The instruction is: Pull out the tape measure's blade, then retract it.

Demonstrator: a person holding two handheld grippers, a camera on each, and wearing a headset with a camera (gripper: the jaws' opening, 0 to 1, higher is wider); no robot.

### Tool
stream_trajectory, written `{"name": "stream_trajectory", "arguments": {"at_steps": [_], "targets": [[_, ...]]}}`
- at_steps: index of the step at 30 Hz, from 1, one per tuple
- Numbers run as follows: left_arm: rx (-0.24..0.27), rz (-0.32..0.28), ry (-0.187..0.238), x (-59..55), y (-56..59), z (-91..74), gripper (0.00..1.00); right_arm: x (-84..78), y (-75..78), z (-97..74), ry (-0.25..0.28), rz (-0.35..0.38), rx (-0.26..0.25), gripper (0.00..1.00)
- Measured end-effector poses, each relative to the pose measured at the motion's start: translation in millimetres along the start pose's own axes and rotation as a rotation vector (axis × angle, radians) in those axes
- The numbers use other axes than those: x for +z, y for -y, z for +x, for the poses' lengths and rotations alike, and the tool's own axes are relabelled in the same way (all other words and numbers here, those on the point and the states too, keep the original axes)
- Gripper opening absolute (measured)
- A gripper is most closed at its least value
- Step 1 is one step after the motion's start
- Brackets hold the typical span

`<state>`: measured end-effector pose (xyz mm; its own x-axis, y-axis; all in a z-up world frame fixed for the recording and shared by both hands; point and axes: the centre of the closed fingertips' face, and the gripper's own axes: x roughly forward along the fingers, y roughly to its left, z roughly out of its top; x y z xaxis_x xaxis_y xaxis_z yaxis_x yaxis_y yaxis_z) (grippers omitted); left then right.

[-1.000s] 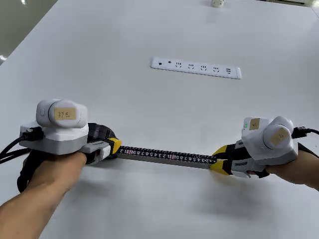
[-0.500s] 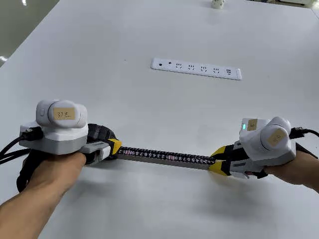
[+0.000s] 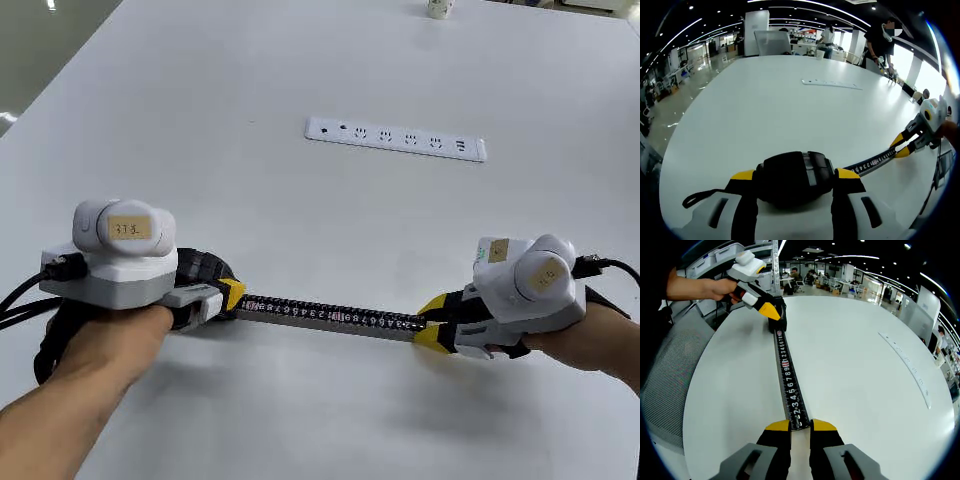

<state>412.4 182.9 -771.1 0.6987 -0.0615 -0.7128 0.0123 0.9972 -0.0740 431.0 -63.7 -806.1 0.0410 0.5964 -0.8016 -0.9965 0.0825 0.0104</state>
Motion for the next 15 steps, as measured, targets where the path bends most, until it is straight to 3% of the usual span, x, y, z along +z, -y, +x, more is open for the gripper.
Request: {"name": "stream_trajectory", "arguments": {"at_steps": [15], "targets": [[-0.005,-0.003,-0.002,0.1,0.7,-1.0,0.54,11.2,-3.0,8.6,0.009,-0.002,0.011,0.1]]}}
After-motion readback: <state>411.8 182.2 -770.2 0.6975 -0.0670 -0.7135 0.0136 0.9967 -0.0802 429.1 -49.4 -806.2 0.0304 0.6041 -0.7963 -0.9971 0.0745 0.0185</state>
